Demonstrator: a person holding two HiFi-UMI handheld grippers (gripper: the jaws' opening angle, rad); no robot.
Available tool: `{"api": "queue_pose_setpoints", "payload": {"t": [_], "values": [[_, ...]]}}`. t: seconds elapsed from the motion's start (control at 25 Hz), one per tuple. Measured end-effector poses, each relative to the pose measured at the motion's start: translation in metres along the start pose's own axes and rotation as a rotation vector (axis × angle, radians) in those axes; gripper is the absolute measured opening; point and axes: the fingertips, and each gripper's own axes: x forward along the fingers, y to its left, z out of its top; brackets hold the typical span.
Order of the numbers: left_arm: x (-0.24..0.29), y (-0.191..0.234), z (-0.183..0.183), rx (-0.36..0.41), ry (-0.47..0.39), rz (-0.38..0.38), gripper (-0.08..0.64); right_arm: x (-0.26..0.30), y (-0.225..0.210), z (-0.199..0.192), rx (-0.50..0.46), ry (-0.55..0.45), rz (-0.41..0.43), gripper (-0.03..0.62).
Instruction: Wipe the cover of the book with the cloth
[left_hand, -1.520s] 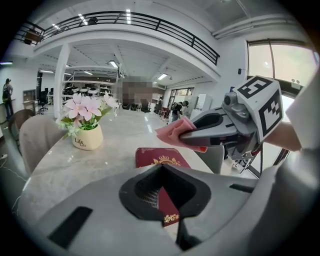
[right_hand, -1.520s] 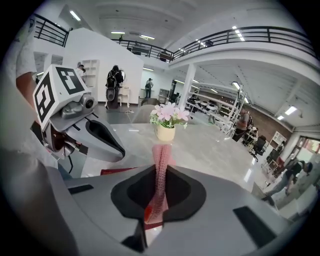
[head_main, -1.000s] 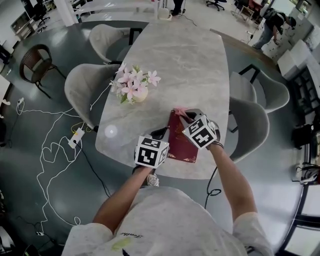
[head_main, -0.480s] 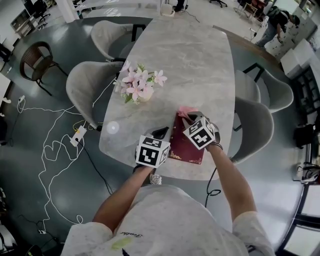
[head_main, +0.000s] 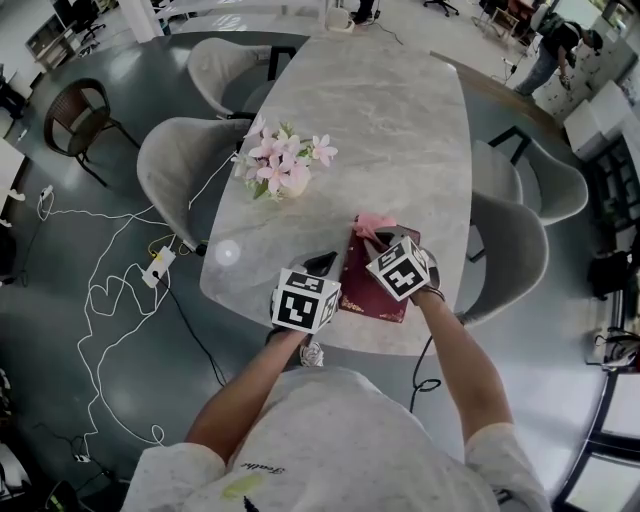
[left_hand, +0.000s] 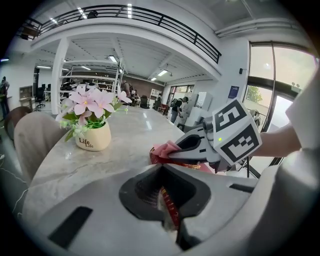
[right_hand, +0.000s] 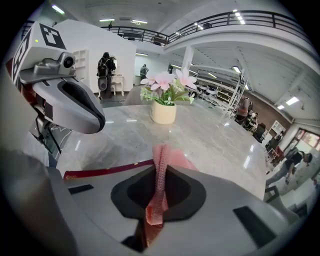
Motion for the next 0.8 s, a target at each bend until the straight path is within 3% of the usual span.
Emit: {"api": "queue_pose_setpoints", "payload": {"t": [0.8], "values": [[-0.026,-0.019,-0.023,-0.027,-0.014,0.053,0.008,-0.018,0.039,-0.009,-0.023,-0.020,0.052,0.018]]}}
